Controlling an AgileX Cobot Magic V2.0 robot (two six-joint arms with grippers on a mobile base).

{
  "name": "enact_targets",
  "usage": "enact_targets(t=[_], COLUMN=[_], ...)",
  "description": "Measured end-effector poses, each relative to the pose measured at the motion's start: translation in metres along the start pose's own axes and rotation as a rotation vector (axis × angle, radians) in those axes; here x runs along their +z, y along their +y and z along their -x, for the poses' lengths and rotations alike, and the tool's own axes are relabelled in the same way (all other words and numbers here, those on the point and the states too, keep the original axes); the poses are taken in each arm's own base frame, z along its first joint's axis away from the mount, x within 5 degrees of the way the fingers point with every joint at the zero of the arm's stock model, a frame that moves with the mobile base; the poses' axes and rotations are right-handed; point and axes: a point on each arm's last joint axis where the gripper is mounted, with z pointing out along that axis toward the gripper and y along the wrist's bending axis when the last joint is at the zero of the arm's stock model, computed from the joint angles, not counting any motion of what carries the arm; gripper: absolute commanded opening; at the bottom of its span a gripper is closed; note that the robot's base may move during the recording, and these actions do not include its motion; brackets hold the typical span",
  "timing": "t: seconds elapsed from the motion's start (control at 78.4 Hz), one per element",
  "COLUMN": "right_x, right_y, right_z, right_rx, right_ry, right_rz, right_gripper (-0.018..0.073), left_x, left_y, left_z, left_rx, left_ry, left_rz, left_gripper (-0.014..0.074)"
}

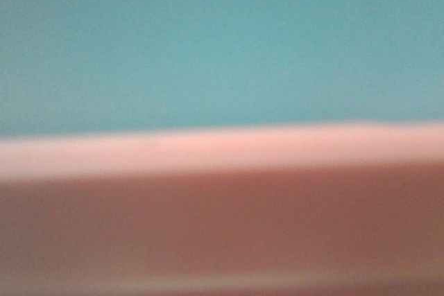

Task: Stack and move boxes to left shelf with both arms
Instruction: 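Keep gripping the bin walls with both grippers while the base drives, then hold the stacked bins with both grippers as the robot nears the shelf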

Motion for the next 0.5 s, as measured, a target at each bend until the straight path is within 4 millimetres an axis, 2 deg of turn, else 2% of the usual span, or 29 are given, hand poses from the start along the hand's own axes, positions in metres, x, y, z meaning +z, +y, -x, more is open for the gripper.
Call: enact_targets(t=[0.498], right_x=[-0.0006], right_y=[-0.0003], right_z=[-0.0001], right_rx=[0.000], right_ry=[-0.001], right_rz=[0.002], right_gripper=[0.0067], left_x=[0.0000], left_y=[-0.0001], left_z=[-0.0001], left_rx=[0.000], left_ry=[0.001], left_rz=[-0.001], left_gripper=[0.0000])
